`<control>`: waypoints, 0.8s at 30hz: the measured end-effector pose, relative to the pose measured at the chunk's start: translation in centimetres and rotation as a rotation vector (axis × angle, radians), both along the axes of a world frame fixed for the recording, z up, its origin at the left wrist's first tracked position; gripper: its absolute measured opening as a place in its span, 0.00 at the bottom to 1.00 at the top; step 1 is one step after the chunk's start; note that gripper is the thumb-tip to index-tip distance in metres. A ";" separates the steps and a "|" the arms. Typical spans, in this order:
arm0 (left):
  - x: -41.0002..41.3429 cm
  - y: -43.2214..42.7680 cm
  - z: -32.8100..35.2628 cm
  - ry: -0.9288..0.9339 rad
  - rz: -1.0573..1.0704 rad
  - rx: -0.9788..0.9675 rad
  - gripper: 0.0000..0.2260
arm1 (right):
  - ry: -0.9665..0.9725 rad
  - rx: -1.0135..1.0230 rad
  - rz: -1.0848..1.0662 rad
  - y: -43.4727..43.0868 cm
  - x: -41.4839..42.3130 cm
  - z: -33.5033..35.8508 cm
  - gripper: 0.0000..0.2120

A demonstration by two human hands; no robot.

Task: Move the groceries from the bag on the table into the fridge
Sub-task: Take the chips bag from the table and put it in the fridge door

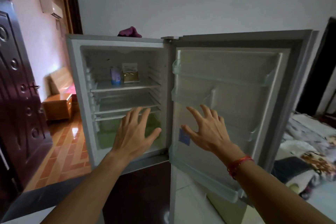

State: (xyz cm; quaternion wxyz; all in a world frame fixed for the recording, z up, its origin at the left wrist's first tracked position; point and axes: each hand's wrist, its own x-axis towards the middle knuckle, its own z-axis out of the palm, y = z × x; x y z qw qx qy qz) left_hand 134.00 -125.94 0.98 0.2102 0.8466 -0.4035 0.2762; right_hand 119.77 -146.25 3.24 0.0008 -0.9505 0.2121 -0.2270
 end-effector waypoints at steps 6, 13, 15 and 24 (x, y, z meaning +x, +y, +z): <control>-4.2 -7.3 -0.5 0.031 -0.211 -0.009 0.35 | -0.015 -0.001 -0.195 -4.0 -8.2 -0.5 0.35; -9.1 -15.9 -0.5 0.012 -0.505 0.028 0.34 | 0.021 0.029 -0.474 -7.0 -17.5 -0.5 0.36; -10.5 -17.9 -0.6 -0.003 -0.591 0.040 0.35 | 0.018 0.050 -0.554 -7.1 -19.9 -0.7 0.38; -19.8 -23.2 -2.1 -0.014 -1.031 0.129 0.35 | -0.013 0.086 -1.010 -1.4 -31.5 -3.4 0.35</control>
